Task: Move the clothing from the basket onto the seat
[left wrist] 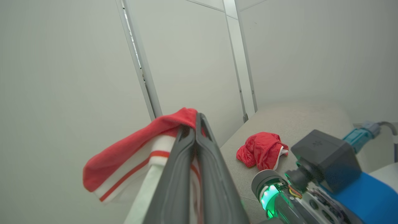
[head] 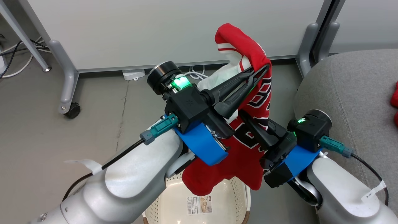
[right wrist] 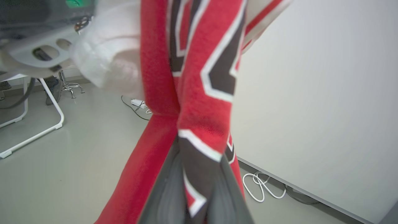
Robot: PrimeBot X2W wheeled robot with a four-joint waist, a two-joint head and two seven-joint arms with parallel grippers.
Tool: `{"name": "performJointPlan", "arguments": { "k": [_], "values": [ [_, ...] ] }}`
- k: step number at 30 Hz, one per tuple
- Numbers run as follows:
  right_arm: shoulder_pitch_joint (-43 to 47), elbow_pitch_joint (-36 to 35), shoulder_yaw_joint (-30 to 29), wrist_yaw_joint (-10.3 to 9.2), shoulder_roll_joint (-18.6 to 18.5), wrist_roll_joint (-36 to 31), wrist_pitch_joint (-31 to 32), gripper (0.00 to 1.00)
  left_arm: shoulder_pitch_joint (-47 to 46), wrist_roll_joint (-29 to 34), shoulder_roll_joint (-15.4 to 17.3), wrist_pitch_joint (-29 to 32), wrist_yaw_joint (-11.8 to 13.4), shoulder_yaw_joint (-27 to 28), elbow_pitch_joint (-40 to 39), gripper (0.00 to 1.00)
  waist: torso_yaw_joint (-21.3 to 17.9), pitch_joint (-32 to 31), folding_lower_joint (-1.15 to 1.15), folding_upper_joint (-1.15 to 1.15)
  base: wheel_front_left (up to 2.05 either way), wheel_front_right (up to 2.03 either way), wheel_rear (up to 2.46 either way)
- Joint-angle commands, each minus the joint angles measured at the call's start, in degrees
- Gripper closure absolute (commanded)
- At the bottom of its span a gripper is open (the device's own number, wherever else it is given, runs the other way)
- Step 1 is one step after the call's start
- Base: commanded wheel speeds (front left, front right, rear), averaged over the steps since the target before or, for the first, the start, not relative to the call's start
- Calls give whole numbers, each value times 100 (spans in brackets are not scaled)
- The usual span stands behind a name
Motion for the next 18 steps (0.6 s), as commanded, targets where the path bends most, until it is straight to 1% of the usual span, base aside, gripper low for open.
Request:
{"name": "performJointPlan", "arguments": {
  "k": [1, 14, 15, 16, 17, 18],
  "values": [
    [81, 4, -17, 2, 24, 32, -2, 100, 36, 9, 7, -29, -7, 14, 4, 100, -6, -5, 0, 0, 0, 0, 0],
    [180, -58, -152, 2, 51, -16, -2, 100, 69, 35, -9, -28, -7, 14, 106, 100, 5, -2, 0, 0, 0, 0, 0],
    [186, -60, -170, 1, 54, -19, -2, 100, 81, 28, -19, -28, -7, 29, 119, 78, 7, 1, 0, 0, 0, 0, 0],
    [192, -64, -185, 1, 56, -21, -2, 100, 91, 28, -23, -28, -7, 35, 132, 35, 8, 3, 0, 0, 0, 0, 0],
    [195, -70, -204, 1, 58, -15, -2, 100, 96, 37, -22, -28, -7, 42, 148, 0, 9, 4, 0, 0, 0, 0, 0],
    [197, -73, -222, 1, 65, -20, -3, 100, 99, 44, -23, -27, -7, 49, 161, 0, 9, 7, 0, 0, 0, 0, 0]
  ]
}}
